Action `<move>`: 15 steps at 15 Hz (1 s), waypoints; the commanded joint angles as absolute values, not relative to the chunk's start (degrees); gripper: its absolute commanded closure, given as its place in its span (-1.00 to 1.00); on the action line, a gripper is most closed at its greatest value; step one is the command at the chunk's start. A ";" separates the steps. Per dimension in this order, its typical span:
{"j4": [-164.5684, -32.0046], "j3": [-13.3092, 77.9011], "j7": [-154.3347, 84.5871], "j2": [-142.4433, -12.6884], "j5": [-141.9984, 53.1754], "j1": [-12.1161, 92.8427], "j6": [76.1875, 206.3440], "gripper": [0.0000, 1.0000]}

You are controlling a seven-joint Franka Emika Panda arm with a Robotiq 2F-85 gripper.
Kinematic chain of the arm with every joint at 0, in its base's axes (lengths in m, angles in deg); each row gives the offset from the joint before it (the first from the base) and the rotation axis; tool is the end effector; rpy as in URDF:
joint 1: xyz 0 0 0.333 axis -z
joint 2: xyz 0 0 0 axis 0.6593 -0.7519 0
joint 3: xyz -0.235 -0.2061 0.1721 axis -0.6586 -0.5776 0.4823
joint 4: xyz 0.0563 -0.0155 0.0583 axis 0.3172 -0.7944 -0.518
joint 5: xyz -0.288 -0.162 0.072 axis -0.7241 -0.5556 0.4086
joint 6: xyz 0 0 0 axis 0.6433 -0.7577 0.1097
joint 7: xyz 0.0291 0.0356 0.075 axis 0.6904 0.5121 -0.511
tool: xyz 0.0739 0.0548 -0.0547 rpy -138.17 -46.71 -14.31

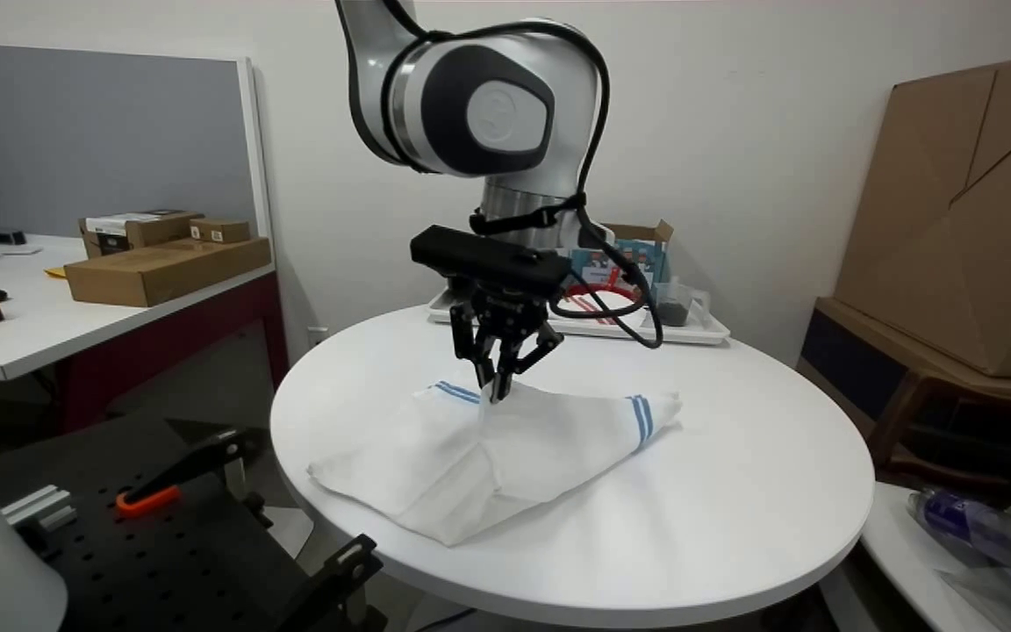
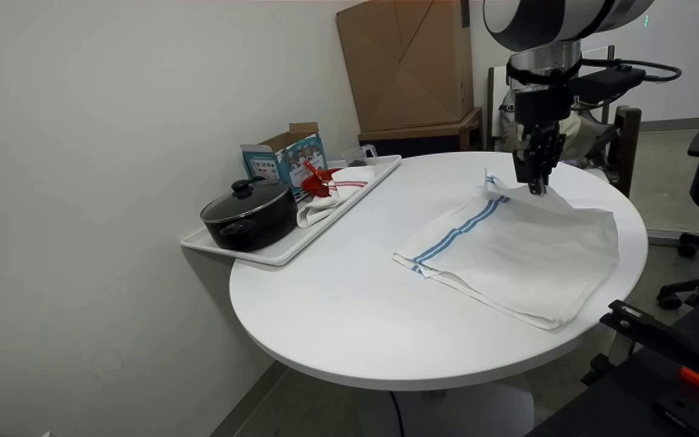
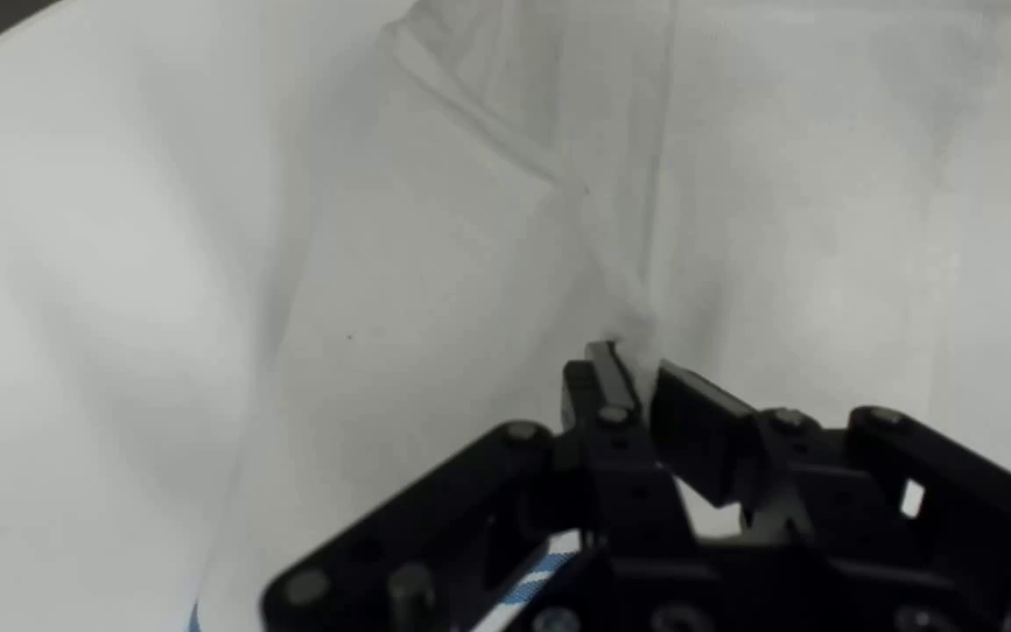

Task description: Fold the towel

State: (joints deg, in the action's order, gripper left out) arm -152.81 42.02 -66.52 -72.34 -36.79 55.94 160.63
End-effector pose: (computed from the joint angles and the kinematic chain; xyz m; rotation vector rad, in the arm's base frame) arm 0.4228 -0.0689 0.2803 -3.0455 -0.3675 0.0823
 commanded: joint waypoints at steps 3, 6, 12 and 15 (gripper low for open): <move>-161.28 39.86 -72.37 -66.77 -42.08 51.58 163.93 0.96; -166.73 38.21 -71.77 -65.47 -51.15 48.91 167.24 0.96; -164.43 33.03 -62.84 -69.61 -75.50 43.54 168.13 0.96; -164.26 33.53 -57.23 -69.79 -83.61 44.33 167.99 0.17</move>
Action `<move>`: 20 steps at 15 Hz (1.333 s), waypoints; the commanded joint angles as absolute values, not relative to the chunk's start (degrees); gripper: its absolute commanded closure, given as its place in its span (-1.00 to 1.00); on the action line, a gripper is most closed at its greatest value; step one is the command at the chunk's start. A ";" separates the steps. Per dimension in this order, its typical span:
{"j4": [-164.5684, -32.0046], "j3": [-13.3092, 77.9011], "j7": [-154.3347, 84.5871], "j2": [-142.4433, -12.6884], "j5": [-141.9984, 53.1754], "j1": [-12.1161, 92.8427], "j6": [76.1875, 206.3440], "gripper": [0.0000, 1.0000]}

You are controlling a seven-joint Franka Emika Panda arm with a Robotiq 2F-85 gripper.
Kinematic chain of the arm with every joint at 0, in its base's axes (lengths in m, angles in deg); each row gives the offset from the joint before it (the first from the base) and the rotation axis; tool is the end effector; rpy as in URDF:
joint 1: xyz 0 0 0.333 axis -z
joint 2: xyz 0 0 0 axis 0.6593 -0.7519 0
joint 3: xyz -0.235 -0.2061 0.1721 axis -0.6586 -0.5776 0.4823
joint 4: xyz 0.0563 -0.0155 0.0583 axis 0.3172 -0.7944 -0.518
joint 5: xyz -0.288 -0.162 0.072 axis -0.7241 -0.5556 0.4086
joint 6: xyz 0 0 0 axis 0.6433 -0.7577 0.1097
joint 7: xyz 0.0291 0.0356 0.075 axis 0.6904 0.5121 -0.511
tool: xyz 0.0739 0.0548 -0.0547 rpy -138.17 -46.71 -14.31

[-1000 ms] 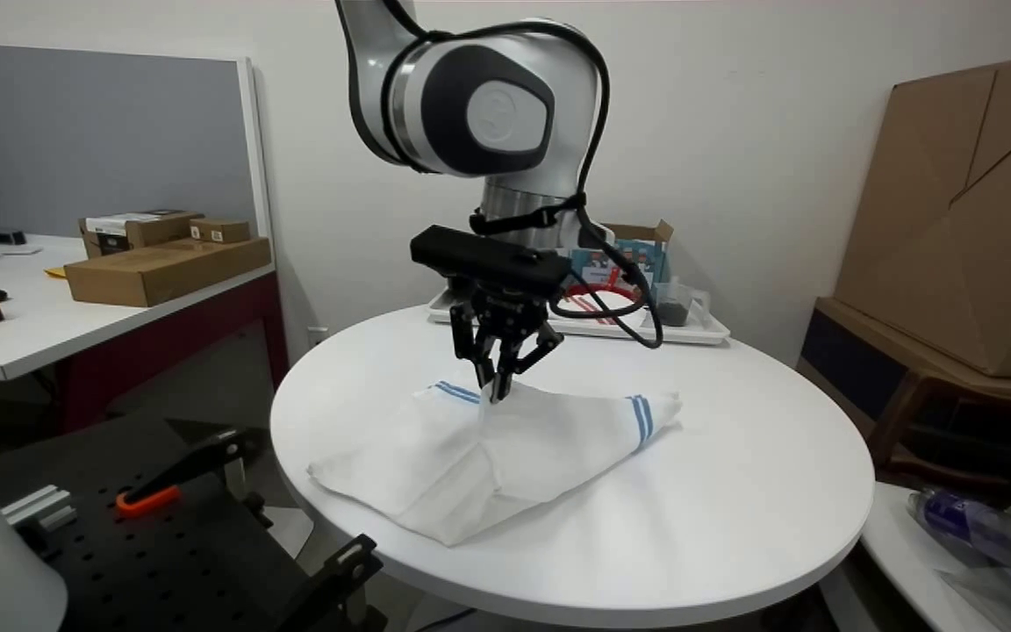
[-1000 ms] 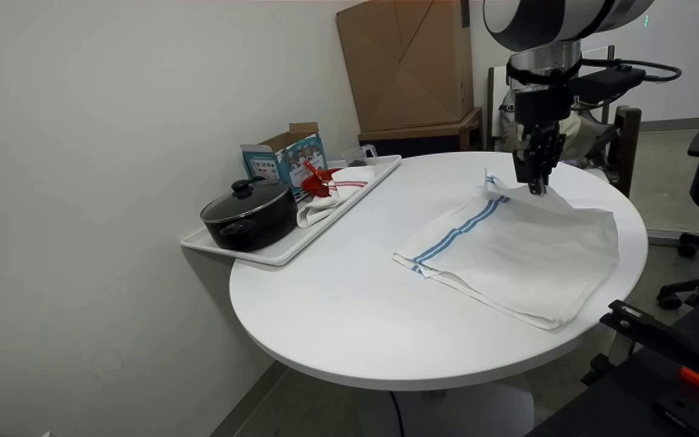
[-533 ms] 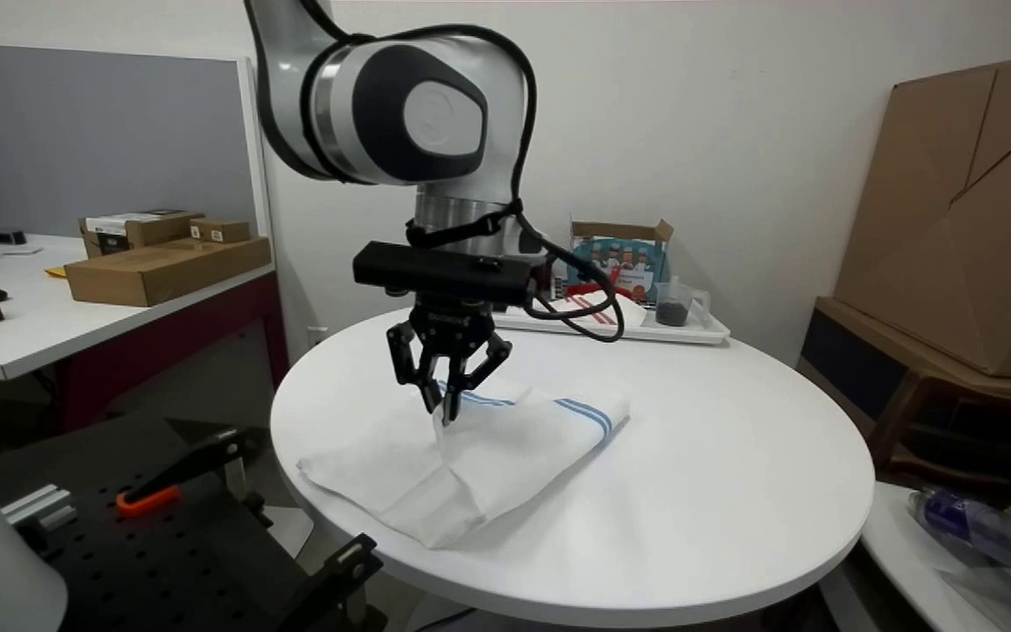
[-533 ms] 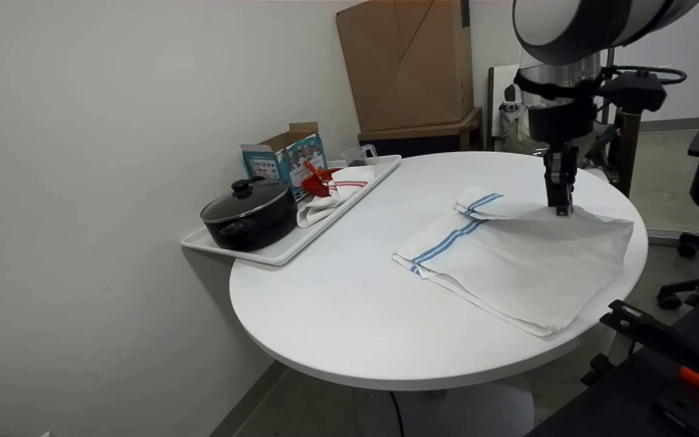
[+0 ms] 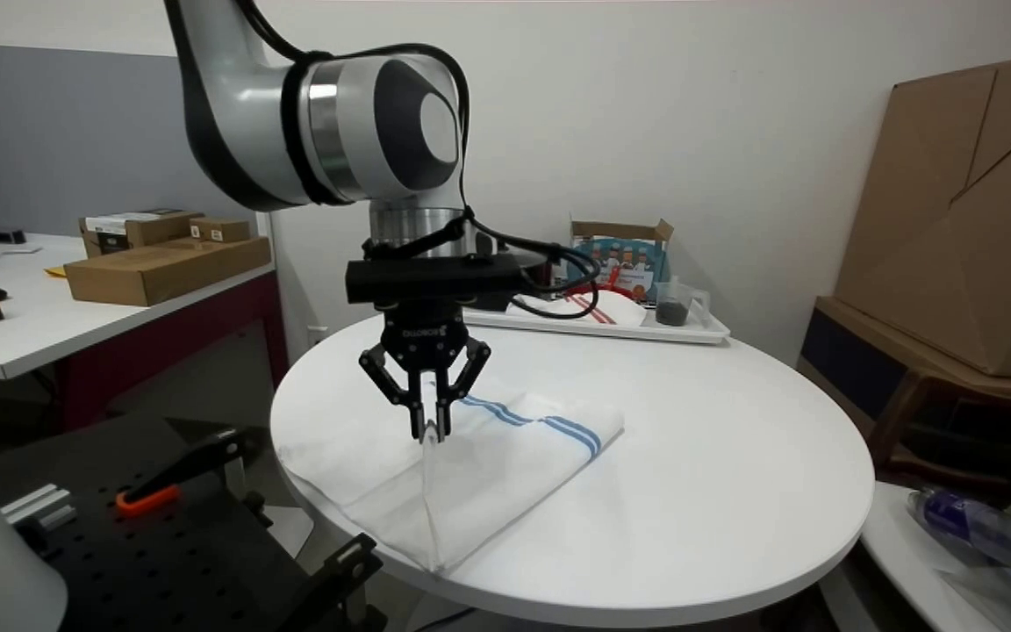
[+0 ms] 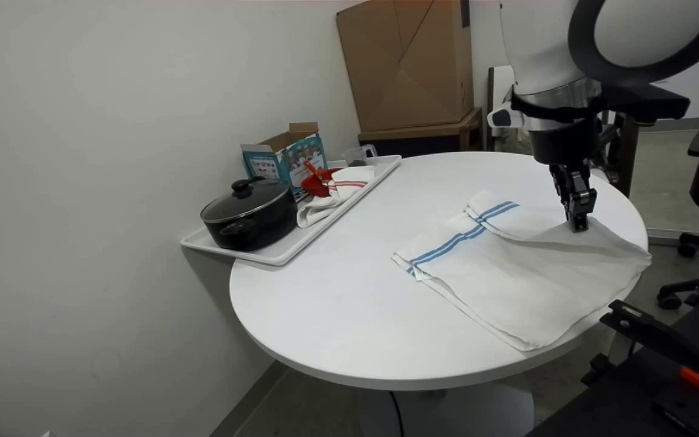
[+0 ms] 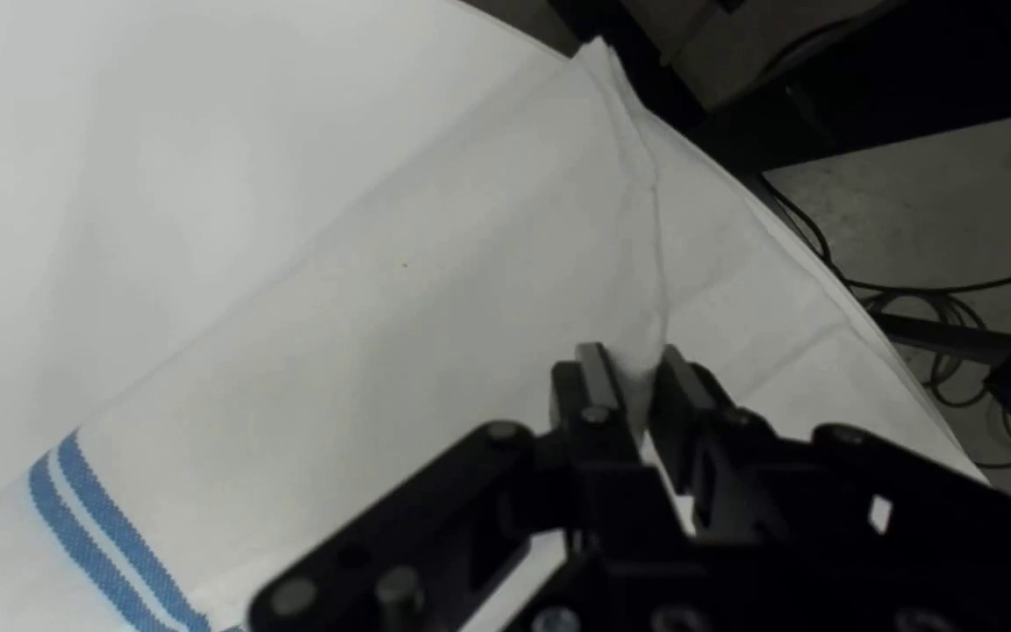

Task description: Fold the towel

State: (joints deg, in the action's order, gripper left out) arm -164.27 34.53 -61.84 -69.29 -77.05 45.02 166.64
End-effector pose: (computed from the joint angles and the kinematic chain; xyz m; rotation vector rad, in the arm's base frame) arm 0.3559 -0.0076 0.2561 2.6934 1.2873 -0.2271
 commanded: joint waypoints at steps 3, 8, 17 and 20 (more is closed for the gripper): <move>-164.20 34.00 -54.03 -70.16 -87.54 45.10 168.28 -0.25; -164.06 34.30 -49.26 -70.83 -86.47 46.31 171.21 -0.99; -163.74 34.41 -33.88 -71.08 -92.72 44.08 174.94 -1.00; -163.81 36.76 -30.10 -71.27 -90.42 42.49 175.42 -1.00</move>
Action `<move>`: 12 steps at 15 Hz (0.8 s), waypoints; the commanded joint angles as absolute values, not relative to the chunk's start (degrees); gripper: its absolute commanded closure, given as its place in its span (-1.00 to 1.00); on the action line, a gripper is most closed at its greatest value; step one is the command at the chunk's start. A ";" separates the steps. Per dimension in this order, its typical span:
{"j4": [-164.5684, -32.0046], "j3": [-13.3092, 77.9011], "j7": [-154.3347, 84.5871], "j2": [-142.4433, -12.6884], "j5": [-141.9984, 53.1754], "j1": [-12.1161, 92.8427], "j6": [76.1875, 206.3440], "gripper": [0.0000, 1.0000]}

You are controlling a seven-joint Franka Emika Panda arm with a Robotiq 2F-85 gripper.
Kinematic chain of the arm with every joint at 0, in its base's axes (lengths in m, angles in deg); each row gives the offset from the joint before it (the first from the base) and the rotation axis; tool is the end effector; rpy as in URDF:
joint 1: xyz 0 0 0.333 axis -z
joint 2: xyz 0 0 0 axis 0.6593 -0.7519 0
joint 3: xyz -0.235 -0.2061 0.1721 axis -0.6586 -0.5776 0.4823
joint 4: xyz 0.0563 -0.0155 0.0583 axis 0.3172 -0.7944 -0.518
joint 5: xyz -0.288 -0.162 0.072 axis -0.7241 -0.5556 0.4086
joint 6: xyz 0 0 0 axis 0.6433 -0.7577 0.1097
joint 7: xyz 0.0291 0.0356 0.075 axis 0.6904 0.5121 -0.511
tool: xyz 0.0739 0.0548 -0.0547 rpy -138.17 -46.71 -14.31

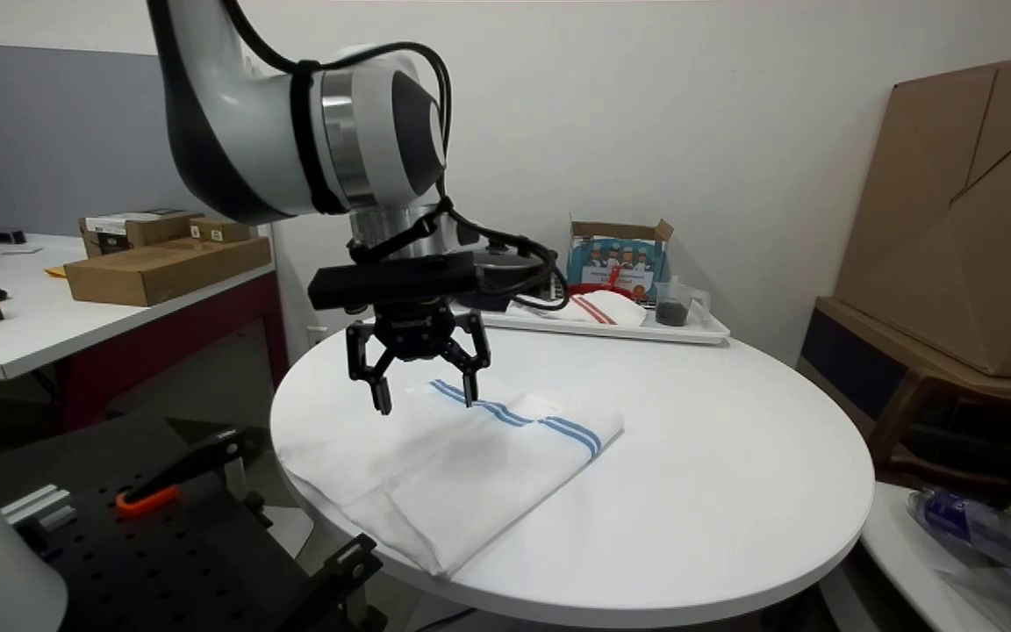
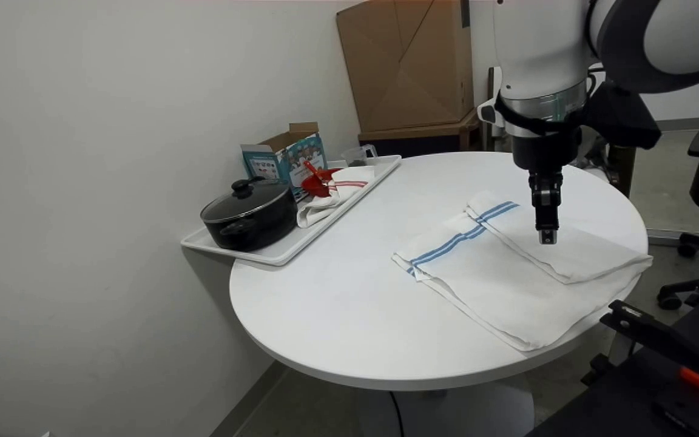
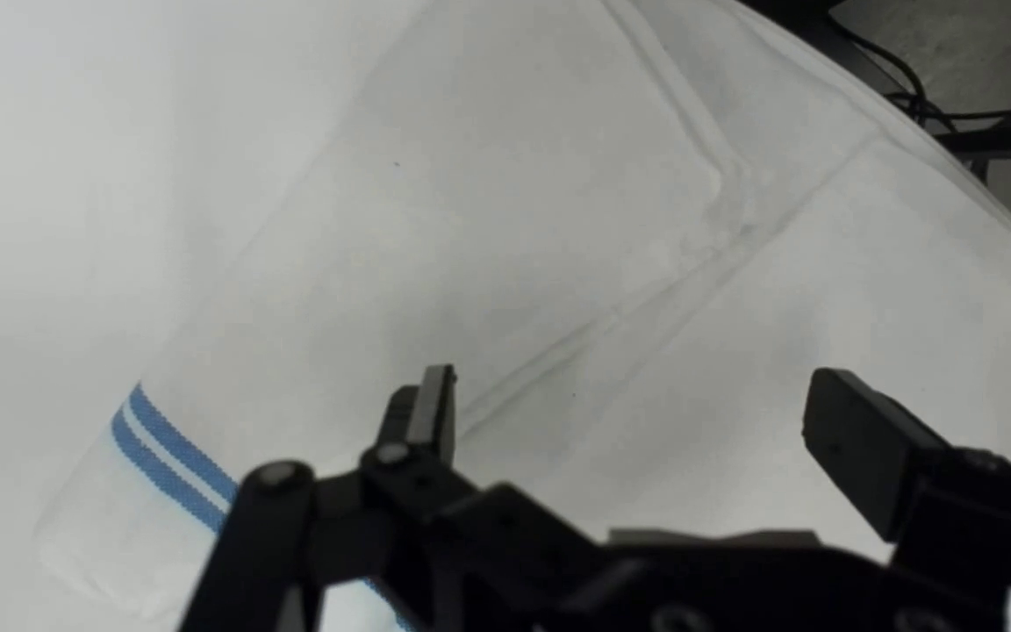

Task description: Fold the towel

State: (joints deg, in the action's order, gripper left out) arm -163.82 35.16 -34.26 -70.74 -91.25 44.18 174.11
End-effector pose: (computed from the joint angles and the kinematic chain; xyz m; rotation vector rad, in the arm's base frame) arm 0.3602 0.0224 0.2563 2.7826 0.9994 -0.0028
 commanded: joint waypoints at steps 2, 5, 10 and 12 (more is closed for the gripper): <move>-163.07 38.91 -28.37 -71.34 -87.40 41.39 174.69 -1.00; -160.36 42.19 -26.04 -72.16 -83.38 39.26 172.07 -1.00; -157.03 44.94 -20.81 -73.39 -84.84 34.14 165.70 -1.00; -155.96 45.44 -18.99 -74.42 -85.50 32.31 164.02 -1.00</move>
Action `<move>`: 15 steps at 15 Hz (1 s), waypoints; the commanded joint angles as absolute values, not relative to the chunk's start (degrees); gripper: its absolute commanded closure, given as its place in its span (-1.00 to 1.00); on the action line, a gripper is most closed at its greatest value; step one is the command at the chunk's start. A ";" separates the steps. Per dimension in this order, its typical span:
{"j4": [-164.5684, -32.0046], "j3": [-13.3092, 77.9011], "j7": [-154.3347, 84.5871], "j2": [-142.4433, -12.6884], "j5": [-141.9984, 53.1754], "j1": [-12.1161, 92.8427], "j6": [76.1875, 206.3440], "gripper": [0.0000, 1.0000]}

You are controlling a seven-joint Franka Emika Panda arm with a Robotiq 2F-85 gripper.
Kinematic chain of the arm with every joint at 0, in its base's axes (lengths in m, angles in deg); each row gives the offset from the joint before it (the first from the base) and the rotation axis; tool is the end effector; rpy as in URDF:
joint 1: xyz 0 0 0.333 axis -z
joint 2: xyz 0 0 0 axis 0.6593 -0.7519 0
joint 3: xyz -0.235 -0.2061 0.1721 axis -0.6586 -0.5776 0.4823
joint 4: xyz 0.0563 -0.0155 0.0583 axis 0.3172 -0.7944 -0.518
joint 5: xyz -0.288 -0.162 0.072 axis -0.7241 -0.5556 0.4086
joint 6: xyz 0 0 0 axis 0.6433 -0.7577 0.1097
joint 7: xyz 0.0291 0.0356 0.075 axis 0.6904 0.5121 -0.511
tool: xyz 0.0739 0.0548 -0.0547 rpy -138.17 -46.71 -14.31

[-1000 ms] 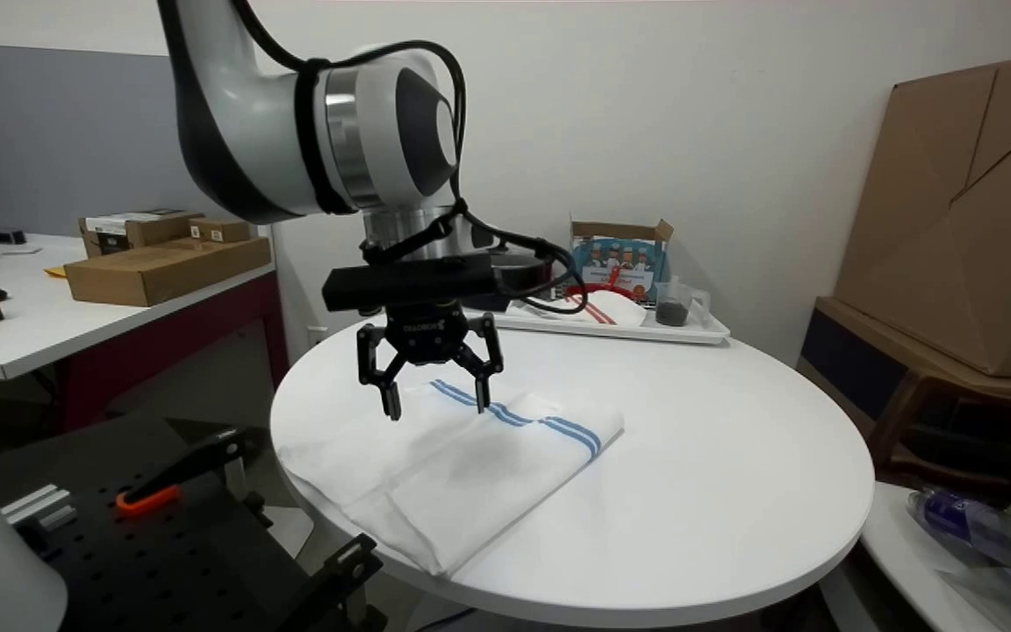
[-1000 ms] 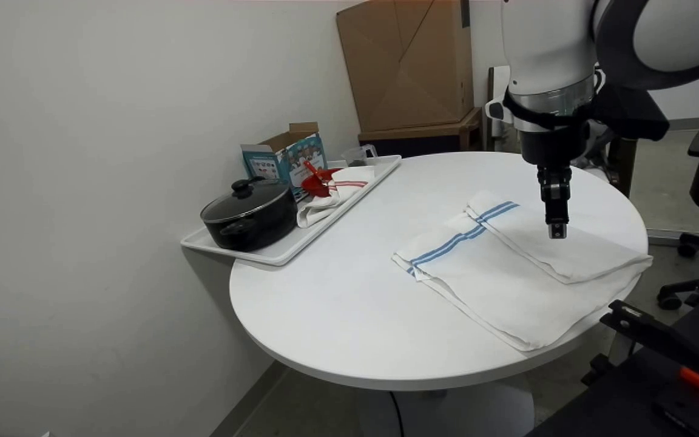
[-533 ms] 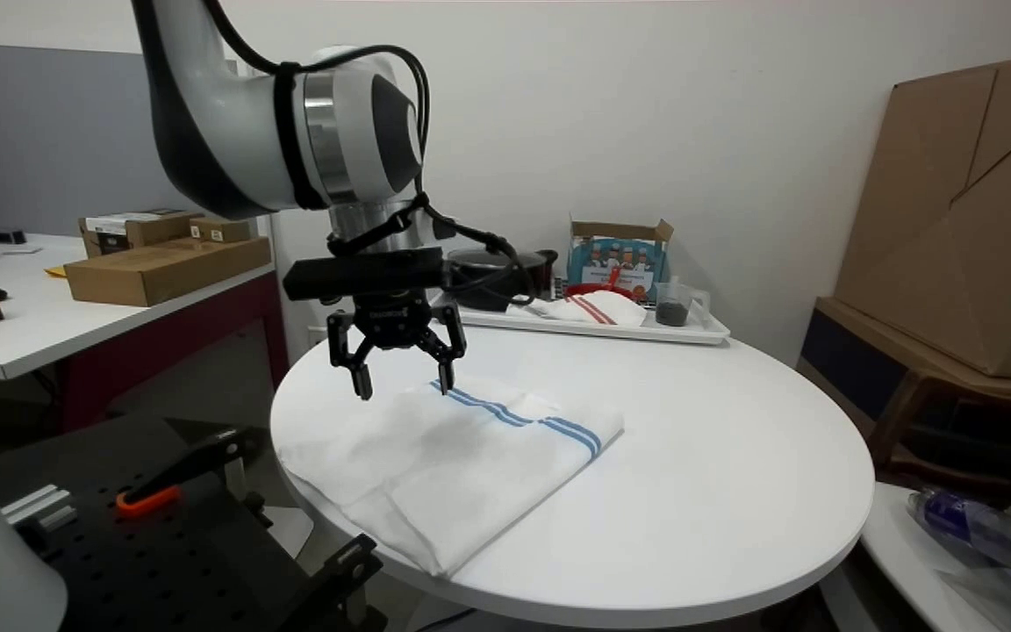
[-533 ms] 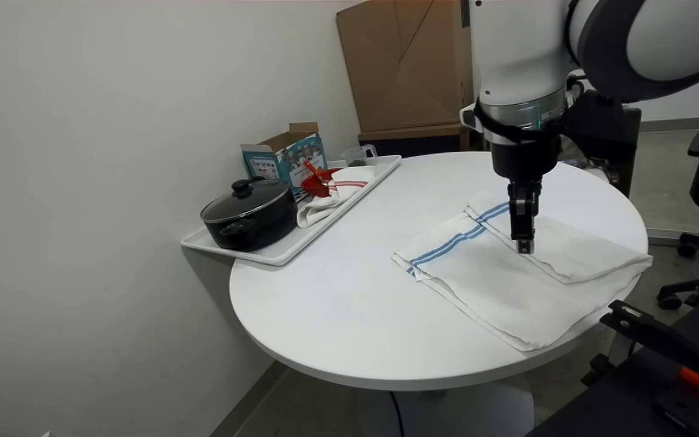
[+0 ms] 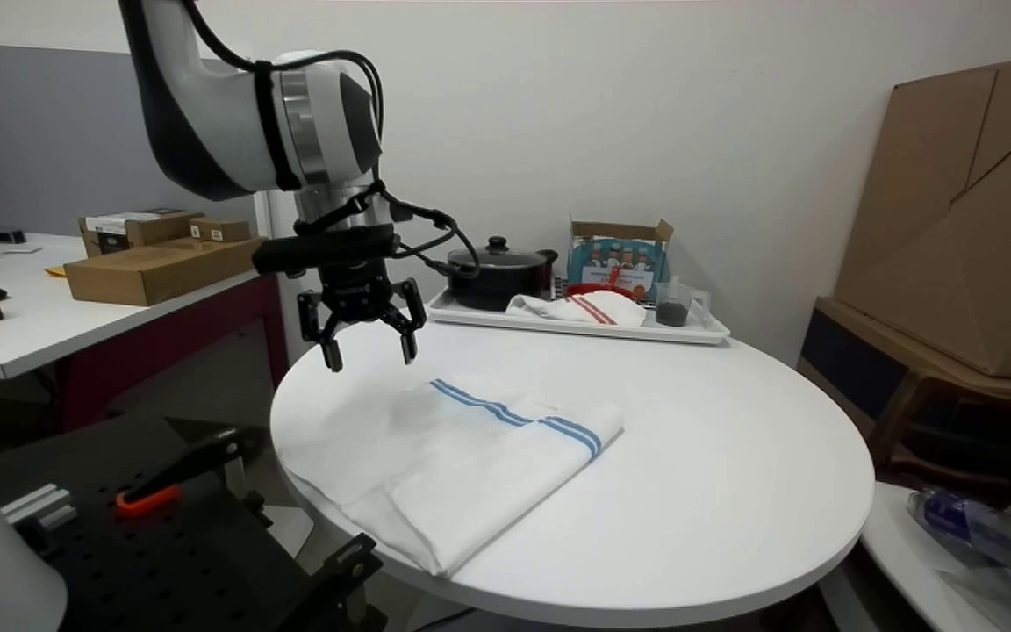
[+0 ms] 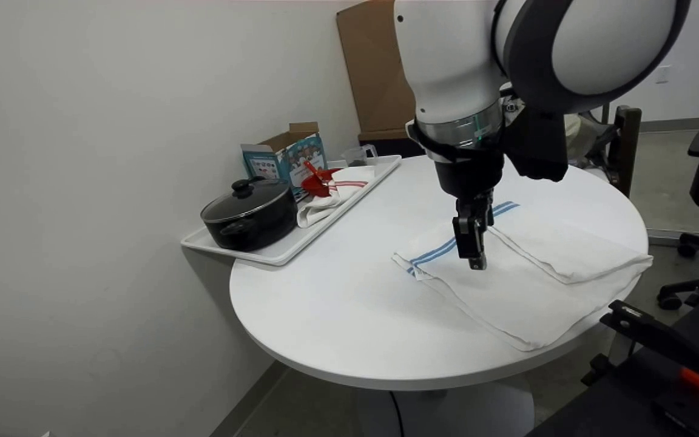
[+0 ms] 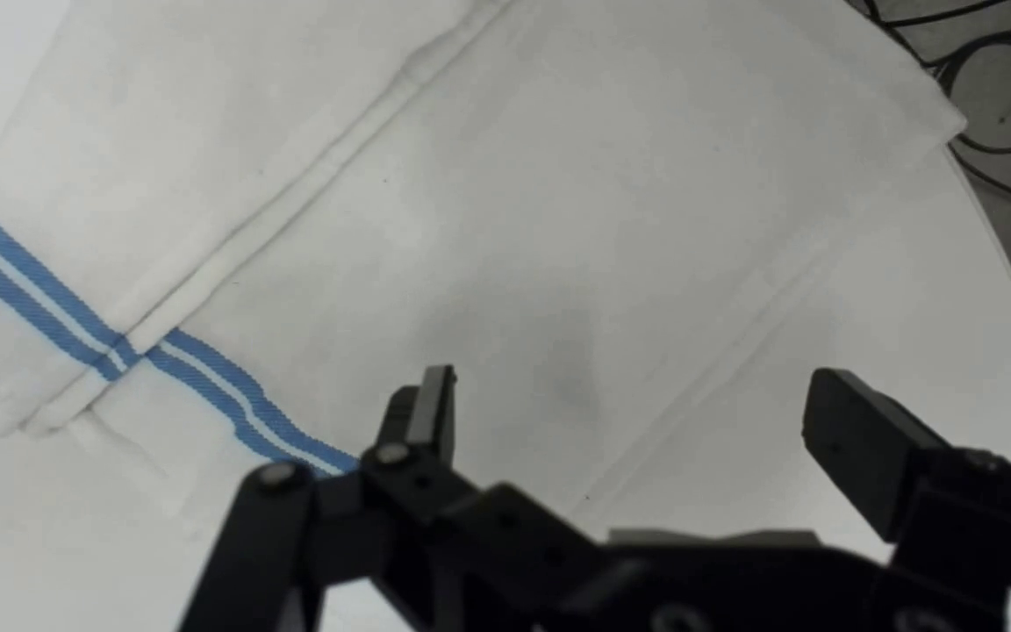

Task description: Fold the towel

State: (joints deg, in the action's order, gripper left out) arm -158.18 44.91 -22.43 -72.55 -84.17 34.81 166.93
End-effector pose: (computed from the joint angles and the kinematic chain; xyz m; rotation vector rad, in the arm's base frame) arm 0.3698 0.1335 0.2608 2.7733 0.9723 0.0170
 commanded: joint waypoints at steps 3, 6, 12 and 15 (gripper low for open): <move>-150.88 45.48 -15.80 -77.76 -83.46 30.59 161.77 -1.00; -141.20 45.67 -15.75 -83.22 -78.52 30.69 157.59 -1.00; -119.52 39.23 -15.33 -94.09 -72.06 23.28 146.70 -1.00; -109.57 37.41 -14.35 -100.43 -71.54 19.85 142.13 -1.00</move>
